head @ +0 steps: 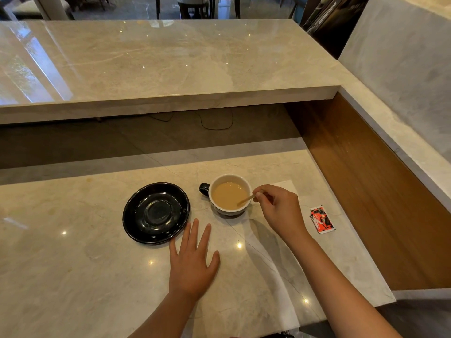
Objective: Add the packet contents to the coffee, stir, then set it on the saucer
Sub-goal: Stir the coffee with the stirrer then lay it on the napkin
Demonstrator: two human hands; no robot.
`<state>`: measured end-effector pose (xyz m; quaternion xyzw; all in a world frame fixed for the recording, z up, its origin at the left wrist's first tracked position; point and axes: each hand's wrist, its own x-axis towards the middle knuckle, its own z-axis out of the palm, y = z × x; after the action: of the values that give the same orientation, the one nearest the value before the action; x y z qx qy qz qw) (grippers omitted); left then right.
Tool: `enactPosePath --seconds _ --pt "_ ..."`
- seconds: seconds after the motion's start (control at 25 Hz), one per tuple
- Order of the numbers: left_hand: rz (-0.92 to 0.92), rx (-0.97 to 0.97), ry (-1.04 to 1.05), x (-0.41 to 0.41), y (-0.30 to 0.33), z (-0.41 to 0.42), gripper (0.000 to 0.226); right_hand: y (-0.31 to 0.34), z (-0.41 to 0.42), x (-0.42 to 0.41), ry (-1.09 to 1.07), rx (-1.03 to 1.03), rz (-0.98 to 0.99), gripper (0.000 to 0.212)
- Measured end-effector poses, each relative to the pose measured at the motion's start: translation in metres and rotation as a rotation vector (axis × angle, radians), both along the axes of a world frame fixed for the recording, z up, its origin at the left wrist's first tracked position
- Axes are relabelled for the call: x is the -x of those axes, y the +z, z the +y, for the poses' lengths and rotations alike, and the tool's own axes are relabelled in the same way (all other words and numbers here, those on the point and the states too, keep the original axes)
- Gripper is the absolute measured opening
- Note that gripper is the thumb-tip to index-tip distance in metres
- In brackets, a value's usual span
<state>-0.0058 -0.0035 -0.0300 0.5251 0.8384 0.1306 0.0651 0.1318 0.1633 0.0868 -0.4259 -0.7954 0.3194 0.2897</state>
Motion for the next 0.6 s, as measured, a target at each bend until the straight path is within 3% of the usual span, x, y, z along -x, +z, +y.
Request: enactPosePath --seconds 0.24,0.6 --pt "0.001 0.015 -0.008 0.000 -0.001 0.000 0.065 -0.006 -0.009 -0.002 -0.157 0.314 0.237 0.018" --pt "-0.015 0.001 -0.013 -0.001 -0.001 0.001 0.065 0.002 0.006 -0.030 -0.337 0.358 0.398 0.017"
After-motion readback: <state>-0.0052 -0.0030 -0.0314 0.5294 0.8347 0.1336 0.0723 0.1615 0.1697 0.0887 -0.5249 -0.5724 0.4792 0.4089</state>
